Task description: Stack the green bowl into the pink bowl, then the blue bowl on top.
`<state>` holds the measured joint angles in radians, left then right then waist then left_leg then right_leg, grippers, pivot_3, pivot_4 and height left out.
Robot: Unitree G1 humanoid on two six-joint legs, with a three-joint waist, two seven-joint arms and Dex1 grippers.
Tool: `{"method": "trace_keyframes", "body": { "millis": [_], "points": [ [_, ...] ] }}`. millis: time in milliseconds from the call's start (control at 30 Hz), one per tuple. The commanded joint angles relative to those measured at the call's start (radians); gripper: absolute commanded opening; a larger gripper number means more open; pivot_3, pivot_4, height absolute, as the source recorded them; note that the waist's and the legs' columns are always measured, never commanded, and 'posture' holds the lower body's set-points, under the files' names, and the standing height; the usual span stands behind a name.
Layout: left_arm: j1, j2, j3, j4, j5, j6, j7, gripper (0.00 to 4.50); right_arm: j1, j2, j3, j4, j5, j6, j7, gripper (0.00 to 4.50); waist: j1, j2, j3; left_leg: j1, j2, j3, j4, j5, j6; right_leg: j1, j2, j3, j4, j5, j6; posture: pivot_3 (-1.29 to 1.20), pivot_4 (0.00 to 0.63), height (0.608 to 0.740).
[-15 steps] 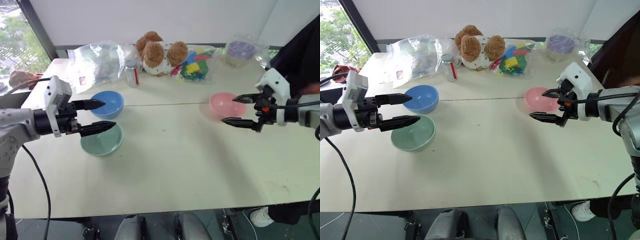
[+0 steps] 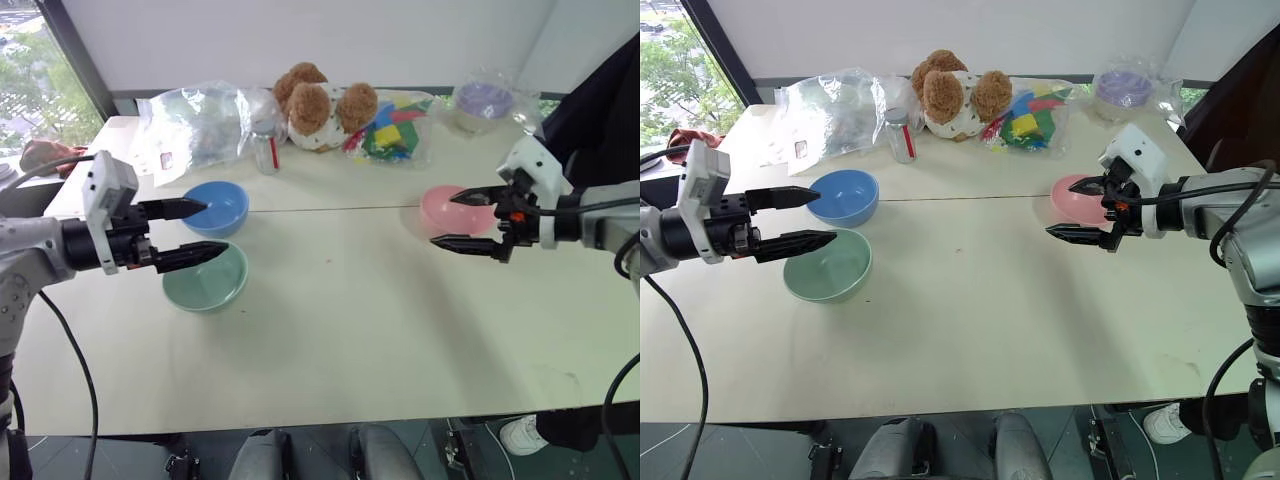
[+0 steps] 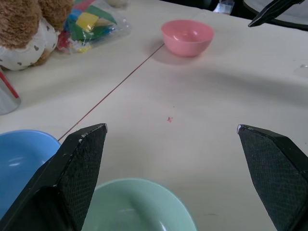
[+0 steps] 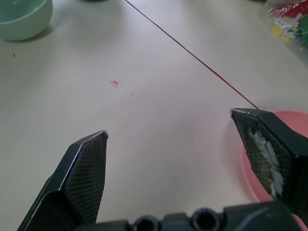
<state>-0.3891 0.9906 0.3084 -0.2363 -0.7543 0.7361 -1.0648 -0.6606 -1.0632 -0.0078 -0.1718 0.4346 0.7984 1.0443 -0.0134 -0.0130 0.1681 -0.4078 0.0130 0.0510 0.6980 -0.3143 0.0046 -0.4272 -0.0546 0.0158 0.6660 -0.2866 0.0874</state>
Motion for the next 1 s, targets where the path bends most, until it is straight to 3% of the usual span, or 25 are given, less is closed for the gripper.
{"method": "trace_keyframes", "body": {
  "millis": [33,500,900,1000],
  "points": [
    [-0.002,0.009,0.029,-0.018,-0.005,-0.015,0.001,4.50,-0.036,0.003,-0.014,-0.007,-0.007,-0.006,-0.008,4.44,0.000,0.000,0.000,0.000,0.000,0.000,0.000,0.000,0.000,0.000,0.000,0.000,0.000,0.000,0.000,0.00,0.150,0.740],
    [-0.006,-0.010,0.009,-0.012,0.006,-0.034,0.004,4.50,-0.119,0.065,0.084,0.127,-0.123,-0.017,-0.067,4.44,-0.001,0.000,0.000,0.000,0.000,0.000,0.000,0.000,0.000,0.000,0.000,0.000,0.000,0.000,0.000,0.00,0.150,0.740],
    [-0.013,-0.026,-0.003,-0.017,0.017,-0.046,0.009,4.50,-0.332,0.300,0.303,0.826,-0.433,-0.337,-0.111,4.44,-0.004,0.000,0.000,0.000,0.001,0.001,0.000,0.002,-0.003,-0.001,0.003,0.001,0.000,0.000,0.000,0.00,0.150,0.740],
    [0.001,-0.025,0.007,-0.031,0.015,-0.042,0.018,4.50,-0.370,0.337,0.313,0.939,-0.474,-0.408,-0.098,3.55,-0.006,0.000,0.000,0.000,0.001,0.002,0.000,0.003,-0.005,-0.001,0.003,0.002,0.000,0.000,0.000,0.00,0.150,0.740]
  ]
}}
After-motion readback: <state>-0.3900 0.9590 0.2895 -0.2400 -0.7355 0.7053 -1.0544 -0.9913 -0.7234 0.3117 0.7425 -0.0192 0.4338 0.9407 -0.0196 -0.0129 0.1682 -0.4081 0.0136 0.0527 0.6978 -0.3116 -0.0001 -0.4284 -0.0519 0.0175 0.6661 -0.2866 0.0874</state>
